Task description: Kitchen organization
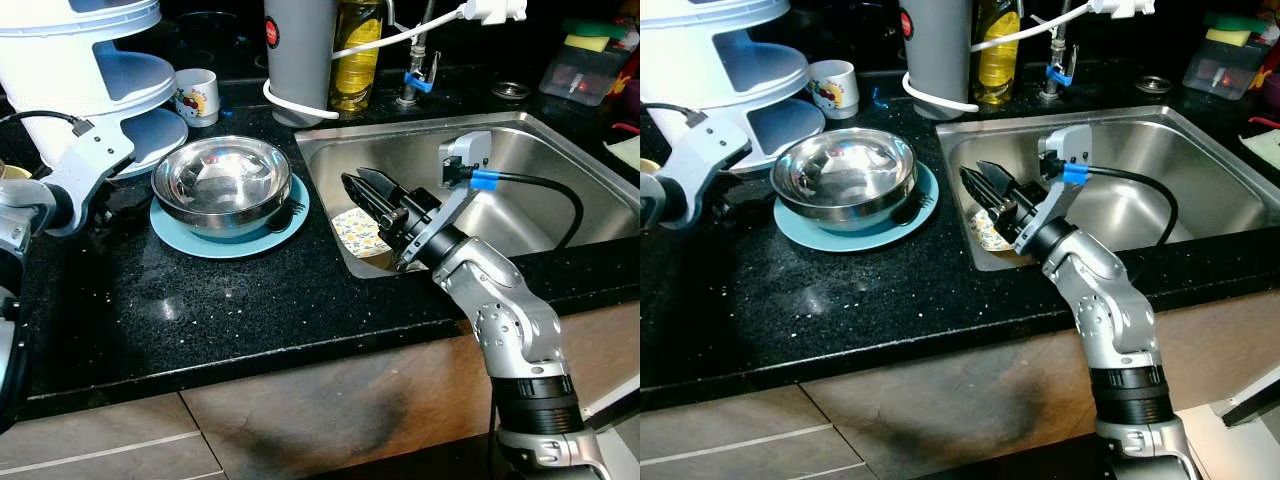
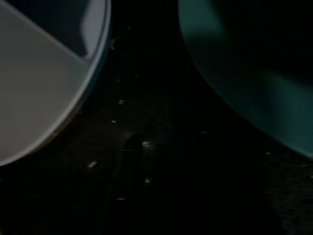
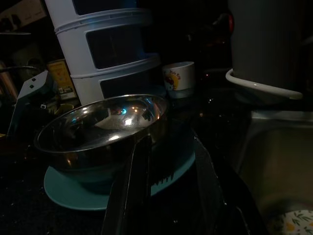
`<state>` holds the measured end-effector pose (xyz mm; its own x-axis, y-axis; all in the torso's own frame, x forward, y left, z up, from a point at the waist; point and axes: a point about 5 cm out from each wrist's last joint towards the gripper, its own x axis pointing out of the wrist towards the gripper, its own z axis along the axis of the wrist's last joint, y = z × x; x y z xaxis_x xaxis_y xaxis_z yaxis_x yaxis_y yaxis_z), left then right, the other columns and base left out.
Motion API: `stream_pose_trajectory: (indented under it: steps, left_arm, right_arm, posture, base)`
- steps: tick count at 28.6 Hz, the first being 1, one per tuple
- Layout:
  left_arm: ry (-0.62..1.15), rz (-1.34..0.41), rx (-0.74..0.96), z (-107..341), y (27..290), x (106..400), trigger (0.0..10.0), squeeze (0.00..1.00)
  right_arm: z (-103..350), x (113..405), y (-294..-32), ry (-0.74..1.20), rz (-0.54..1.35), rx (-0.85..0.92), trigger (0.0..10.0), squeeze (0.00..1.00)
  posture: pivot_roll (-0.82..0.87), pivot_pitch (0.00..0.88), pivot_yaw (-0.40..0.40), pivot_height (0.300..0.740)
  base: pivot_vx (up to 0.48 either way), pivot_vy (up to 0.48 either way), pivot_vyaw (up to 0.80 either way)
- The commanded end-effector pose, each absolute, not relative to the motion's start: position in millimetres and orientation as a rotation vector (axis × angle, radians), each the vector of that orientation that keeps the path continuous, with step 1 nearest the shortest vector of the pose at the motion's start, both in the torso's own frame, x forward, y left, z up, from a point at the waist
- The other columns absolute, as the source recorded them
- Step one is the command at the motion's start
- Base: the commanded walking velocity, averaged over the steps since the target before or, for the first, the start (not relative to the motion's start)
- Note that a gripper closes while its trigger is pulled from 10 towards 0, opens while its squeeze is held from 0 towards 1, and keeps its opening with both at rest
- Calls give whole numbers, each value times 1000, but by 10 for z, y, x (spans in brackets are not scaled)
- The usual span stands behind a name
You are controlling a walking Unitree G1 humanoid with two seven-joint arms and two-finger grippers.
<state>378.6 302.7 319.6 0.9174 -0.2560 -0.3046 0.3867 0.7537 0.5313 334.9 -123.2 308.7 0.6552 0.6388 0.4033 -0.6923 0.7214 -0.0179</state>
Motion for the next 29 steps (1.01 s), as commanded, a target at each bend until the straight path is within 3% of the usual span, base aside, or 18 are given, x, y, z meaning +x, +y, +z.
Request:
stream_pose_trajectory:
  steps: [1,17,29]
  left_arm:
    - [347,-365,594,2941,3080,3769,0,0]
    - [400,-356,667,3051,3255,3657,0,0]
    - [354,-361,722,3582,3525,3358,0,0]
  right_arm:
    - [3135,3331,-1199,-410,779,131,10000,0]
    - [3192,3352,-1231,-414,757,159,10000,0]
    - [3206,3369,-1296,-419,745,186,10000,0]
  posture:
    - [26,270,-13,740]
    - [24,274,-11,740]
    - [16,274,-3,740]
  base:
    - [0,0,0]
    - [0,0,0]
    - [0,0,0]
